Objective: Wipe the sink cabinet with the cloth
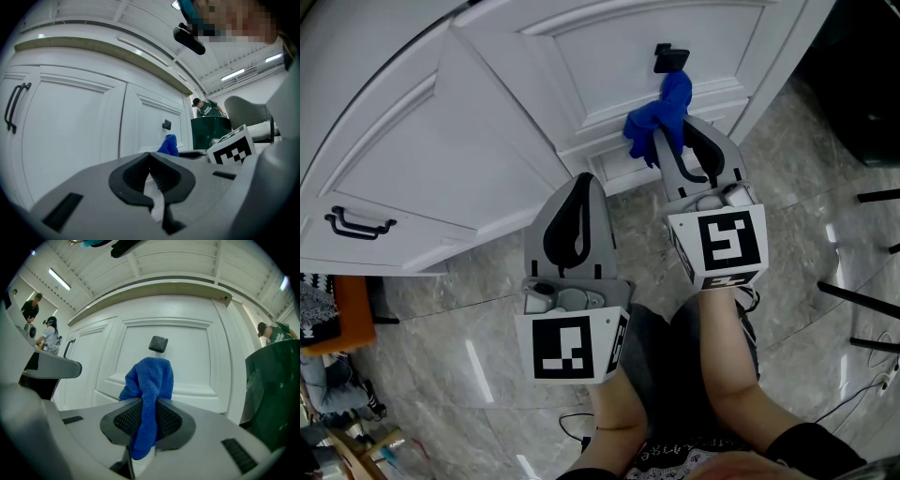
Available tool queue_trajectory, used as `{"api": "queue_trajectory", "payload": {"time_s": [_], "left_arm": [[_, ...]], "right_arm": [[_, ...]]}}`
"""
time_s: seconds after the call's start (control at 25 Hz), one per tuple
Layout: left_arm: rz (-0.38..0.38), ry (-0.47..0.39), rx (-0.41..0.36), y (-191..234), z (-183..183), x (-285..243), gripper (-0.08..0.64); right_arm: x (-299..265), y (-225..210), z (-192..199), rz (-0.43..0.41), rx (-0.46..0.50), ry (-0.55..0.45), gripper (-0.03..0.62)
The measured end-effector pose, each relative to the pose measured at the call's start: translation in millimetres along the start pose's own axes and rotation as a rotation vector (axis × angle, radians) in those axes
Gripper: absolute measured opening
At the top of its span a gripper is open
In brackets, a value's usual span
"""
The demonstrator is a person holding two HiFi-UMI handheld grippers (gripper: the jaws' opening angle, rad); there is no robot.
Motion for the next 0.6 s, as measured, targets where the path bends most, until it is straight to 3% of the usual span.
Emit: {"api": "queue_trajectory", "payload": {"time_s": [0.6], "left_arm": [[-0.015,0.001,0.008,4.4,0.1,1.6,0.005]], "right_arm": [[0.4,-5.5,0.8,0.018,0.008,0.005,0.080]]}}
Point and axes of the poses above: the fingertips, and each gripper's own axes: x backward along the fingers, y to its left, z out of its underside, the point moved 5 cm from there along x, backward along the fingers
